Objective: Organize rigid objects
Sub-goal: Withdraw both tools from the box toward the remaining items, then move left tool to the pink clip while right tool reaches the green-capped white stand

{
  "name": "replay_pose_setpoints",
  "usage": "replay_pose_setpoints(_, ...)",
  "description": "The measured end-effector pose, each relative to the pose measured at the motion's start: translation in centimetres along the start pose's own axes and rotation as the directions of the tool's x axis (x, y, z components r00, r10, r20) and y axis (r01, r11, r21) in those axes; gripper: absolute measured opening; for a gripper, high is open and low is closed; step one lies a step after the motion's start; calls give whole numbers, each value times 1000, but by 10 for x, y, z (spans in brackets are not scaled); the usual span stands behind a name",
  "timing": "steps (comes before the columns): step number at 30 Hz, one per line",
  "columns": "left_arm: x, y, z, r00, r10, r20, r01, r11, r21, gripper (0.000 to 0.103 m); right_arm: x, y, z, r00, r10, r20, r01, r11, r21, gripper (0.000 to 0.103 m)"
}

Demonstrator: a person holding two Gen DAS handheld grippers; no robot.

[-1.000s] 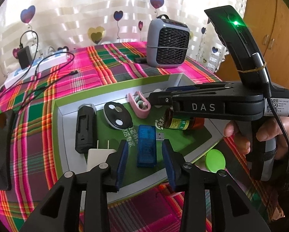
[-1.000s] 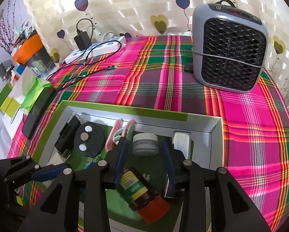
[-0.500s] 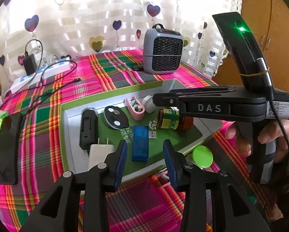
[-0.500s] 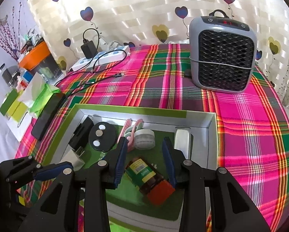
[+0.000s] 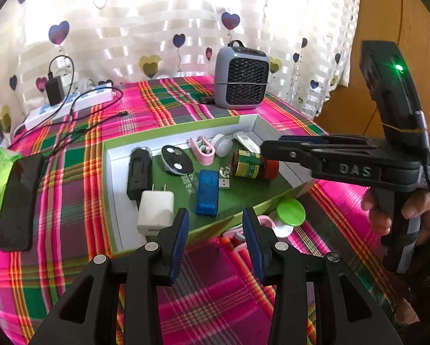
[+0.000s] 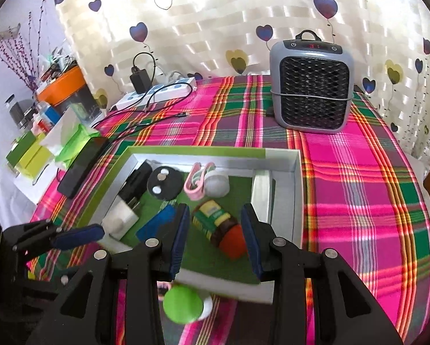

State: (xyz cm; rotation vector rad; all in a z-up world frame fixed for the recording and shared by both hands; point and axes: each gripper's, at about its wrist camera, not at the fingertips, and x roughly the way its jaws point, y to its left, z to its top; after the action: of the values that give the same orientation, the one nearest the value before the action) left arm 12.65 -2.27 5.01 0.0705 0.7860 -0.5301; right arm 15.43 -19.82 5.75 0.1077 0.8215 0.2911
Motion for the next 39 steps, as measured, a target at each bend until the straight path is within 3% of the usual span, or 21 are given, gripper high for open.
replay_pose_setpoints(18,13,-18,-17,993,-99,-67,105,991,87,38,-18,28,-44,1000,-9,-10,7,991,-130,38)
replay_pose_setpoints(39,13,-20,-25,991,-107,-85,115,988,103,38,-7,31,-56,999,-23,-45,17,992,-127,38)
